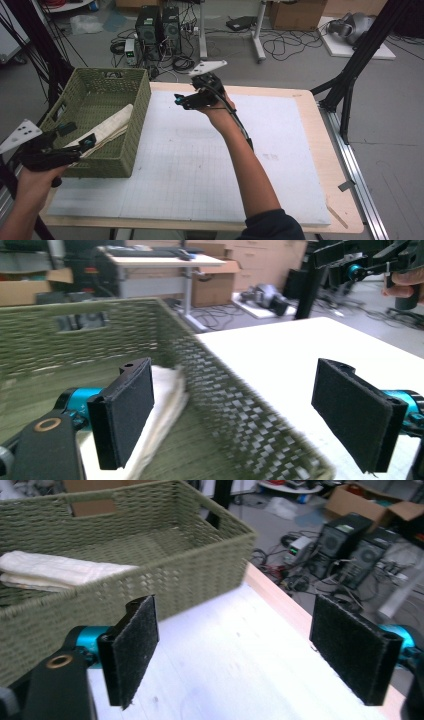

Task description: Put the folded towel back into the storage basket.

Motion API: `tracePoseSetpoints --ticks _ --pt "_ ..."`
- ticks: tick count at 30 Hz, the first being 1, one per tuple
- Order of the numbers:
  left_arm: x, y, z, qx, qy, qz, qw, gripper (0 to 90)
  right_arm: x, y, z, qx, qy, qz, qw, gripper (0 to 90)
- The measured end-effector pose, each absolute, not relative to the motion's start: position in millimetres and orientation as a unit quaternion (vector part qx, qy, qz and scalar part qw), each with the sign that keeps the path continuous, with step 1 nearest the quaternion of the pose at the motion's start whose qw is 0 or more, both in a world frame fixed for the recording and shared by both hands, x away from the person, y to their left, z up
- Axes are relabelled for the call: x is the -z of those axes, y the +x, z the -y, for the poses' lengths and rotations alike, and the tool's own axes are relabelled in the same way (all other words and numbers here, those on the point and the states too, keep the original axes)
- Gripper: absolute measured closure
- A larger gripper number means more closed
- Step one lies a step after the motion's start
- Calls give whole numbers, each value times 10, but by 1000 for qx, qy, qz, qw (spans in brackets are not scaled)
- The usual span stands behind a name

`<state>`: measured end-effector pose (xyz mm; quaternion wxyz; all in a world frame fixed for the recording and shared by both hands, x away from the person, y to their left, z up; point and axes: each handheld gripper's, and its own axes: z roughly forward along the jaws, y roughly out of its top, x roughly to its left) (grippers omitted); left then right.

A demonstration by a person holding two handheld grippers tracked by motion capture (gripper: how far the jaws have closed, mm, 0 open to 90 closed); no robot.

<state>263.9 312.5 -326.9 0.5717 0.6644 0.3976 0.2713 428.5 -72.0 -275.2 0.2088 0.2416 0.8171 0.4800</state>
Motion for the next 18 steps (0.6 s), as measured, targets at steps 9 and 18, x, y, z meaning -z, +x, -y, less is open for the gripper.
tracePoseSetpoints --ticks 9,18 --pt "3312 2757 -2637 -239 684 -365 585 178 2942 4022 1373 -475 289 -803 215 125" --pt "3422 2853 -2131 -203 711 -327 589 182 3193 3682 1910 -474 319 -790 224 120"
